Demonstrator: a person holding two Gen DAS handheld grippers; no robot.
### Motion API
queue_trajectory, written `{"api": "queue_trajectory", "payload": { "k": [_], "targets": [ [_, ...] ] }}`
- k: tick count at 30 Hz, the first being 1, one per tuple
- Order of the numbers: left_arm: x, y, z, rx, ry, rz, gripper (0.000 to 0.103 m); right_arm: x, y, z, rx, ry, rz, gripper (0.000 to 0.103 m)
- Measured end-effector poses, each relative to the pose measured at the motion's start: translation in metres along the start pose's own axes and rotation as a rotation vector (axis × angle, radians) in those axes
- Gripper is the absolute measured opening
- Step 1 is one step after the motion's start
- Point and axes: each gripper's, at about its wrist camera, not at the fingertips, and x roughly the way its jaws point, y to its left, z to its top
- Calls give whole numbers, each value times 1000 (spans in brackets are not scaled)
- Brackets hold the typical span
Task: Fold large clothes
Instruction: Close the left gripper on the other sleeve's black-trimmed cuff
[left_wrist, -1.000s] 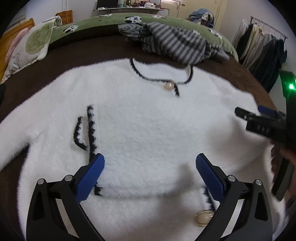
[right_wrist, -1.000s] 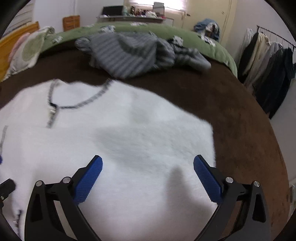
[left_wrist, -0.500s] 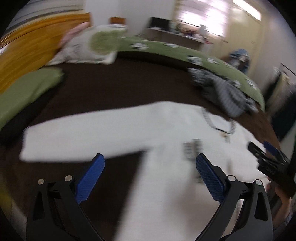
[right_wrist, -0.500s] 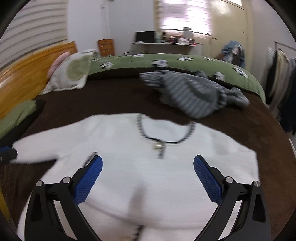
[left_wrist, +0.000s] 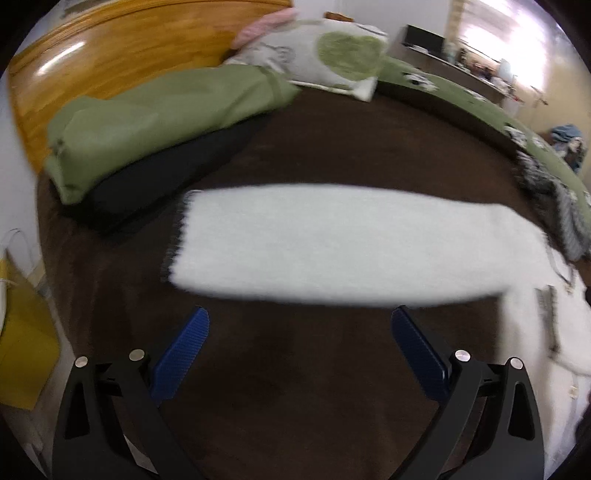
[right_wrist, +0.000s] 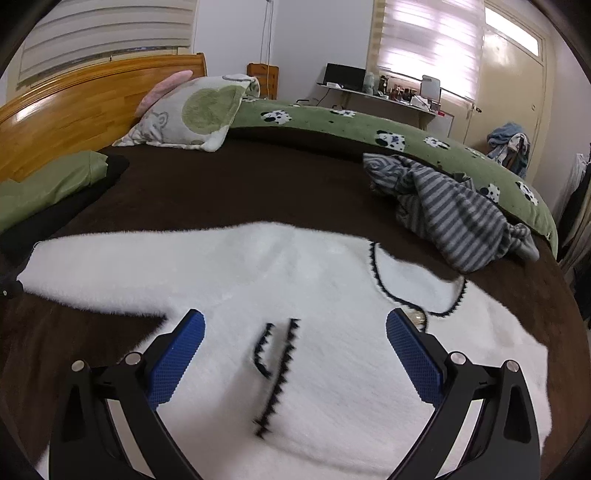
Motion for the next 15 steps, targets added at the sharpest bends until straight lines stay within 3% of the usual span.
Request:
{"api": "queue_trajectory", "payload": {
  "k": [5,11,15],
  "targets": [
    [26,25,0,-62,11,-7,97,26,11,1,11,31,3,97],
    [61,54,0,-202,48,-97,97,51,19,1,32,52,20,97],
    [64,65,3,-285,14,-154,97,62,29,4,3,55,17,97]
  ]
}}
